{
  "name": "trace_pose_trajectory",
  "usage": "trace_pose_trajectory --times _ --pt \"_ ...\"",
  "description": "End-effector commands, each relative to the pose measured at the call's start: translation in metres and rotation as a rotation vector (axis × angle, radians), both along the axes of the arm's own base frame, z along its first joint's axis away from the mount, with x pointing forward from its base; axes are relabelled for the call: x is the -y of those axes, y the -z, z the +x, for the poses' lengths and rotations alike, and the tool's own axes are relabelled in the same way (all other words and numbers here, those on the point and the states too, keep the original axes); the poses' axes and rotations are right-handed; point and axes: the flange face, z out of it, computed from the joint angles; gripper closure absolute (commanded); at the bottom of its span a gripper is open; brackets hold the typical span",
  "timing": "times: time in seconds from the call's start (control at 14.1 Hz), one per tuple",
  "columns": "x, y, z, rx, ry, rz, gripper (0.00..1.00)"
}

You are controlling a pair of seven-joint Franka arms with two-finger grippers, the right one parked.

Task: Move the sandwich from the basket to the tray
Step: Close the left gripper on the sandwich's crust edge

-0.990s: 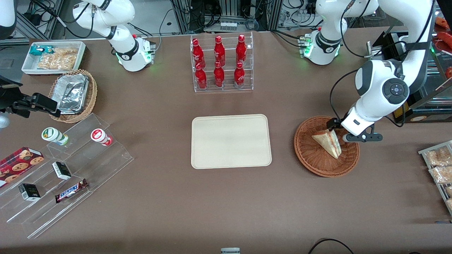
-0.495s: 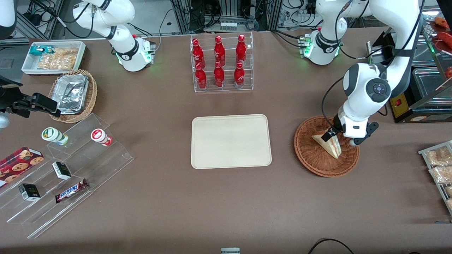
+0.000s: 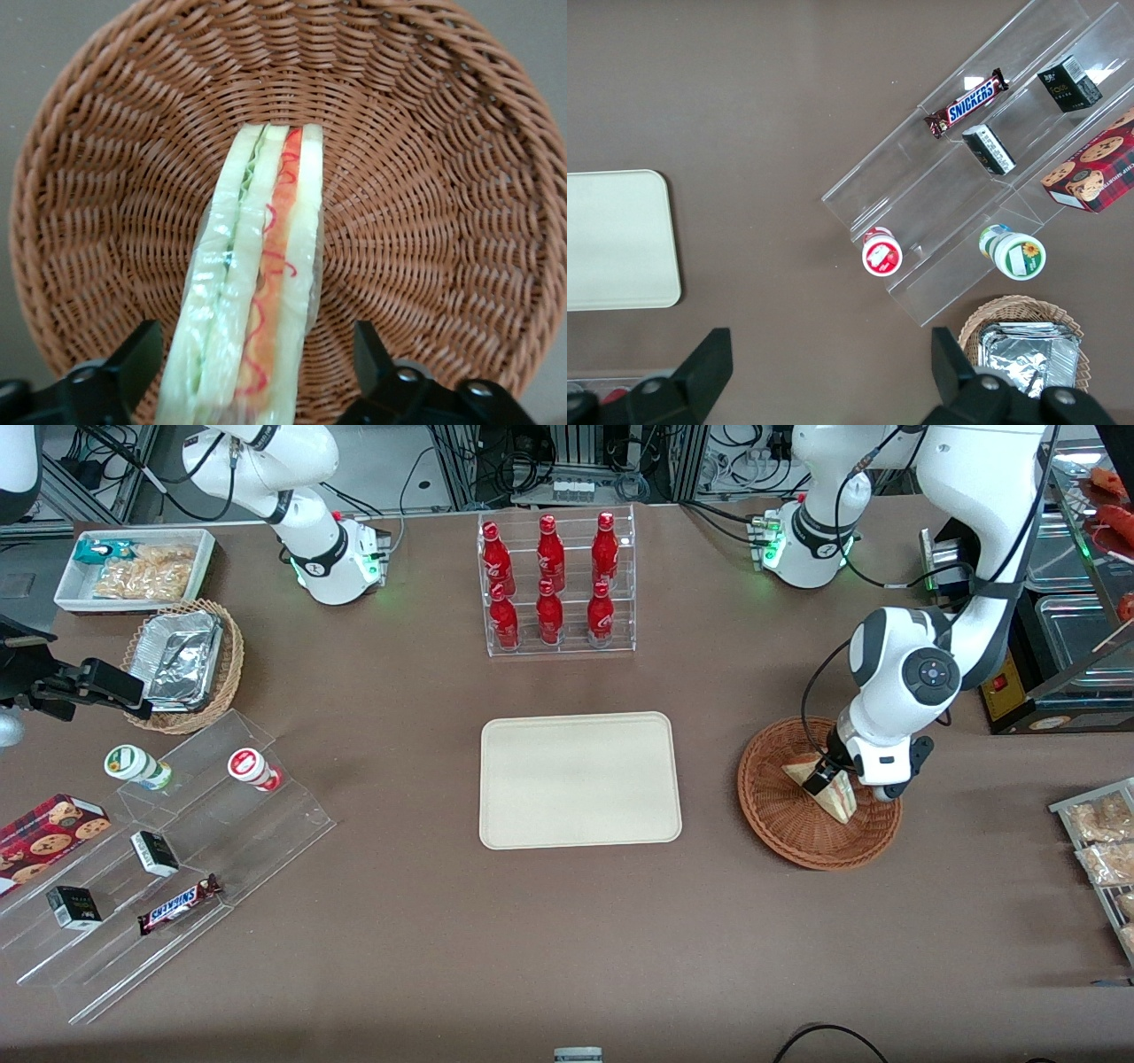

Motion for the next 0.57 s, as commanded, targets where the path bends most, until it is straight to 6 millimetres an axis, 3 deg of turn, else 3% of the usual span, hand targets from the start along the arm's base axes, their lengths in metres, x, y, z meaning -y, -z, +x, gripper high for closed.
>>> trace_pose_trajectory --times 0.0,0.07,0.14,0.28,0.49 --pt "0.000 0.002 0.002 0.008 -0.017 -0.001 0.66" --pt "0.000 0.000 0.002 0.007 -0.005 0.001 0.84" --pt "0.002 -0.004 0.000 -0.002 0.022 0.007 0.90" --pt "0.002 -0.019 0.000 -0.035 0.152 0.013 0.94" --pt "0.007 -0.043 0.017 -0.057 0.362 0.011 0.93"
